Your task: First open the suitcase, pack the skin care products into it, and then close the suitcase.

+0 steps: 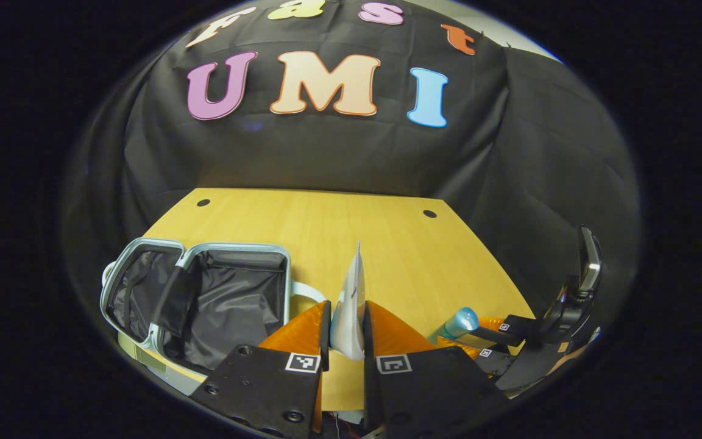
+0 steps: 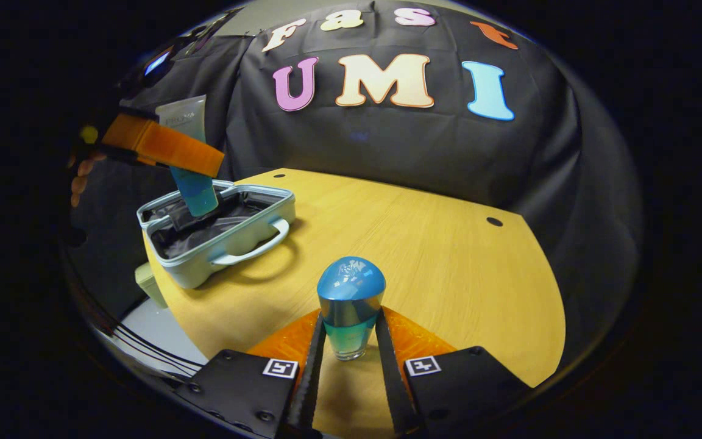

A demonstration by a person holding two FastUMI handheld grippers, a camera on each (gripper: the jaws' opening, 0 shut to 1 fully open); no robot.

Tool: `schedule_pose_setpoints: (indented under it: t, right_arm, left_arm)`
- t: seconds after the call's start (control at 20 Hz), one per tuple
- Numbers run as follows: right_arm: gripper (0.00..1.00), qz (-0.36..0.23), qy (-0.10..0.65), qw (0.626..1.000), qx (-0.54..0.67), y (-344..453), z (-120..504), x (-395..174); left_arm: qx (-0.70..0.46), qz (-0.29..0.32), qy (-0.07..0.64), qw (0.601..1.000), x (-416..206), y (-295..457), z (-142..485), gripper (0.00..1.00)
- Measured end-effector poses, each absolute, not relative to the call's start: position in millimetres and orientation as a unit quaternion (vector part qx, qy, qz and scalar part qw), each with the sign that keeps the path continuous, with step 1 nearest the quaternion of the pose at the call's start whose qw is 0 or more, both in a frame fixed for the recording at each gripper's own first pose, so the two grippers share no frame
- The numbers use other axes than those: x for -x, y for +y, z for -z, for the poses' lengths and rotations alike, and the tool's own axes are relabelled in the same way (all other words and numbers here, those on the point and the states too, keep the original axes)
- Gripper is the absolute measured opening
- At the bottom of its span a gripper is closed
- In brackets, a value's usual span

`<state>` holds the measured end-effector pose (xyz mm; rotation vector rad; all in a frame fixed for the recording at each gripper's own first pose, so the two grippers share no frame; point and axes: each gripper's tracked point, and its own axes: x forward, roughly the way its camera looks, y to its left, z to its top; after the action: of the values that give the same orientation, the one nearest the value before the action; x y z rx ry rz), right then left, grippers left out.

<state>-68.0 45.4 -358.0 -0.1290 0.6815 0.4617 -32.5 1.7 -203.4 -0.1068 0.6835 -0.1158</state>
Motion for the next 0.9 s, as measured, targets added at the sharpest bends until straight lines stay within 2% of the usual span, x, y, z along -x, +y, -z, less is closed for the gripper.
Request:
schedule_pose_setpoints:
  t: [0.45, 0.9]
  right_arm:
    - [0.49, -0.270, 0.319, 0.908, 0.021, 116, 287, 48]
    - [0.49, -0.285, 0.355, 0.890, -0.013, 217, 283, 54]
  left_arm:
    - [0.026, -0.019, 0.384, 0.923, 44, 113, 230, 0.19]
    - [0.038, -0.024, 0.487, 0.872, 53, 183, 308, 0.19]
